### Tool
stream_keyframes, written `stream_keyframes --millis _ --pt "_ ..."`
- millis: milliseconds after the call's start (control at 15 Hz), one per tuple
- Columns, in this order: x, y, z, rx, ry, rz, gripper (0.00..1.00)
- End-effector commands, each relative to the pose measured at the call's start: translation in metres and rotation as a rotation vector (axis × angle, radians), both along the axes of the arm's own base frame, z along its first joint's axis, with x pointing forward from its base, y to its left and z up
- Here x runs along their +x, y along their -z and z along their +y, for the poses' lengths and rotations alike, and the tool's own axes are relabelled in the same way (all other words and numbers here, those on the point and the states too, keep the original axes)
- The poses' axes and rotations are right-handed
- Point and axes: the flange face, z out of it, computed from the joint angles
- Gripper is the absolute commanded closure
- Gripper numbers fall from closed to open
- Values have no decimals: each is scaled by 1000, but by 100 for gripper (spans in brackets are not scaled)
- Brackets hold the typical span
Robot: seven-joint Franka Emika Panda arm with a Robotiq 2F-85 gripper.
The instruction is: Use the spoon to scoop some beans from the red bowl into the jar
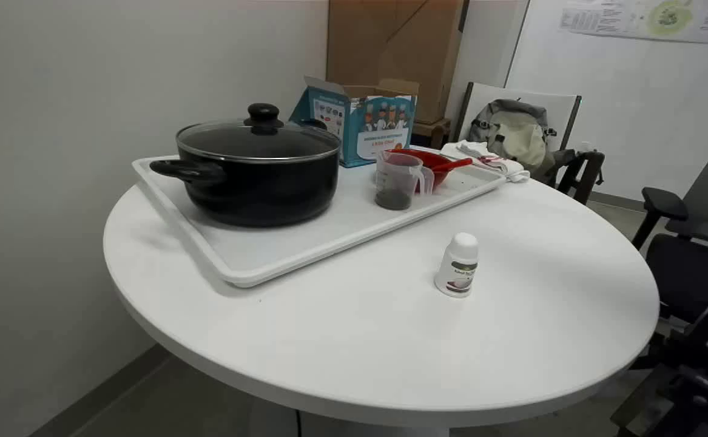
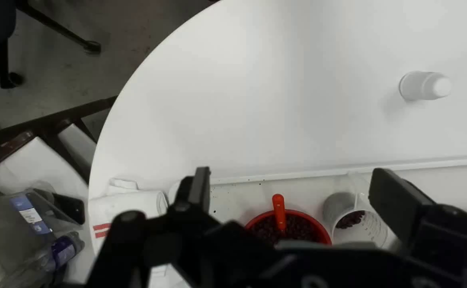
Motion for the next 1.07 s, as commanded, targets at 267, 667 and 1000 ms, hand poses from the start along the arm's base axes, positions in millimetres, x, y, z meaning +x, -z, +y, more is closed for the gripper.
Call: stream_keyframes --millis 267,667,1000 --pt "0 0 0 0 0 1 0" --pt "13 1 -1 -19 16 -13 0" --pt "60 49 0 -14 15 -55 0"
